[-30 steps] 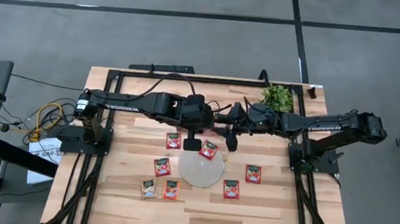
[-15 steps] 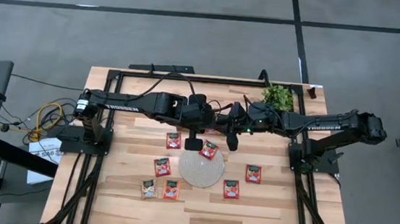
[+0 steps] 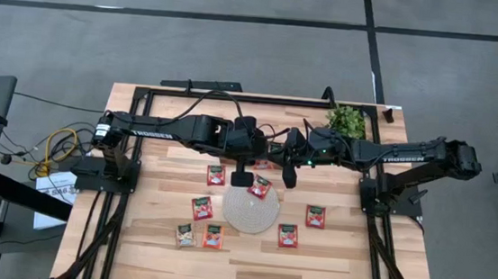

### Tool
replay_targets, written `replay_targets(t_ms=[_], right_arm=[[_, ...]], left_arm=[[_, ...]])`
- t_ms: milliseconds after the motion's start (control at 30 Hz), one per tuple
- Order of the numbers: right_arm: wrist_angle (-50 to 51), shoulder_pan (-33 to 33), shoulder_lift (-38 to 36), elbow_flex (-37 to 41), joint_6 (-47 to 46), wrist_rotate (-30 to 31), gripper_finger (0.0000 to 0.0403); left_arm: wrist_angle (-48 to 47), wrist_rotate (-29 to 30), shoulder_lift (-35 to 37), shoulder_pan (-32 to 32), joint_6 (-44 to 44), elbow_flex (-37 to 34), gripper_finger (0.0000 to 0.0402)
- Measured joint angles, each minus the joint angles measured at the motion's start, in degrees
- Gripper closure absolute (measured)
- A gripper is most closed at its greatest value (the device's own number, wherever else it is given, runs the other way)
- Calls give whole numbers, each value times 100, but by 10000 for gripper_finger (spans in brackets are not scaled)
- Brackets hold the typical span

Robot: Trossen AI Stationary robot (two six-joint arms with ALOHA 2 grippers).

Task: Pick & Place Tea
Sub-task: Put the orange tea bag into the middle section of the wooden organizer

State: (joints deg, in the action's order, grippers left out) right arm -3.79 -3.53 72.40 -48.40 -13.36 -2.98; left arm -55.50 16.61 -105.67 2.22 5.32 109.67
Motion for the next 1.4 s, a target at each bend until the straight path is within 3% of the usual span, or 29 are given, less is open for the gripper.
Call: replay_targets(t_ms=[1067,1200,1400], right_arm=[[-109,0,7,4,-14,207,403],[-107,0,7,4,-16,292,403],[-112,0,7,4,-14,348,403]], left_arm=[[82,272,4,-149,4,0,400],[87,273,4,-151,12,0,379],[132,283,4,-151,22,0,309]])
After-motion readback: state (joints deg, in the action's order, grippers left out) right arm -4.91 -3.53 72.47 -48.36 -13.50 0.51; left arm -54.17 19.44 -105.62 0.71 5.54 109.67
